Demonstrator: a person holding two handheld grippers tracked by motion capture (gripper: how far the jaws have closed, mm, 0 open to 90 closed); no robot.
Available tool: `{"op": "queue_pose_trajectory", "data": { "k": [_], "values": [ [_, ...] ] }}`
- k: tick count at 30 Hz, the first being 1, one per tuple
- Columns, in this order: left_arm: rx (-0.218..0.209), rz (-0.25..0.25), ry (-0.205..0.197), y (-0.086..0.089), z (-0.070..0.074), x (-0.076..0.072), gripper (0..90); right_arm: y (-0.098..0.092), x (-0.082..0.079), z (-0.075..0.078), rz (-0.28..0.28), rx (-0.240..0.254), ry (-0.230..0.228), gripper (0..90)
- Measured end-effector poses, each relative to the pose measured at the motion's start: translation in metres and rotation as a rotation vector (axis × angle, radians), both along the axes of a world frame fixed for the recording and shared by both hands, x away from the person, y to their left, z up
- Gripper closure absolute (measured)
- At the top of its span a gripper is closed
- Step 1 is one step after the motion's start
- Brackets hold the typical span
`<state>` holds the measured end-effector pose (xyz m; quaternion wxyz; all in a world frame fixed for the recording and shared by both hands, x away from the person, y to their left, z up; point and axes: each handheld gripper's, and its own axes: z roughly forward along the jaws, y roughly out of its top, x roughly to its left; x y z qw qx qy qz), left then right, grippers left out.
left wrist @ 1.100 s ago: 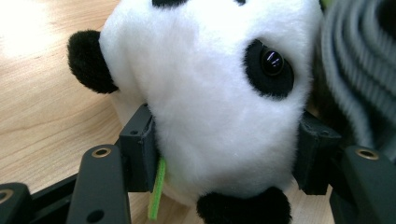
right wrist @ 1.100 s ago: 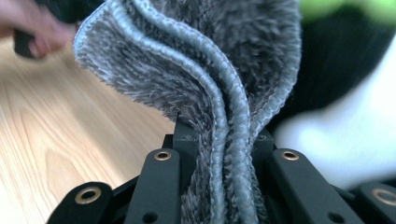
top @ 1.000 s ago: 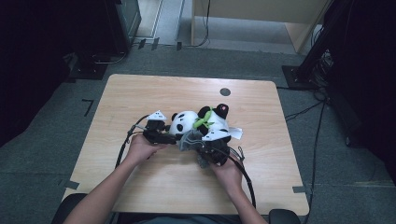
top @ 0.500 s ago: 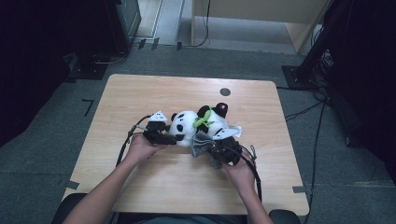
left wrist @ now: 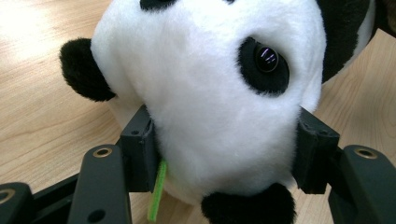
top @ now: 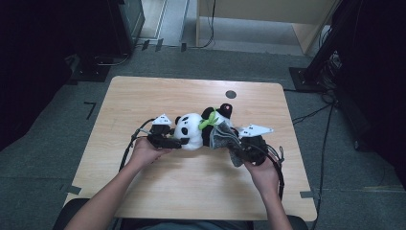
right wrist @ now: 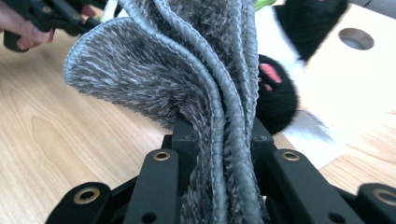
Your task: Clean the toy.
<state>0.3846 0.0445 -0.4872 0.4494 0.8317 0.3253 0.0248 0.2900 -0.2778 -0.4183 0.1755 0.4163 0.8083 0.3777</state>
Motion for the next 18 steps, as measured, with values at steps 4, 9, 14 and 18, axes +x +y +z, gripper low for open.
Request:
{"op": "queue_pose_trajectory", "data": {
  "k": [4,9,14,18],
  "values": [
    [-0.001,0.001,0.001,0.000,0.000,0.000,37.3,-0.006,0.000,0.005,-0.014,0.010,-0.017,72.0],
    [-0.011,0.005,0.011,0.000,0.000,0.000,36.9,-0.013,0.002,0.009,-0.030,0.017,-0.030,71.4],
    [-0.020,0.008,0.025,0.002,0.001,0.001,36.2,-0.026,0.006,0.015,-0.064,0.040,-0.055,71.2],
    [0.013,-0.014,-0.015,0.001,0.001,-0.002,35.5,-0.041,0.012,0.015,-0.130,0.035,-0.058,71.5]
  ]
}}
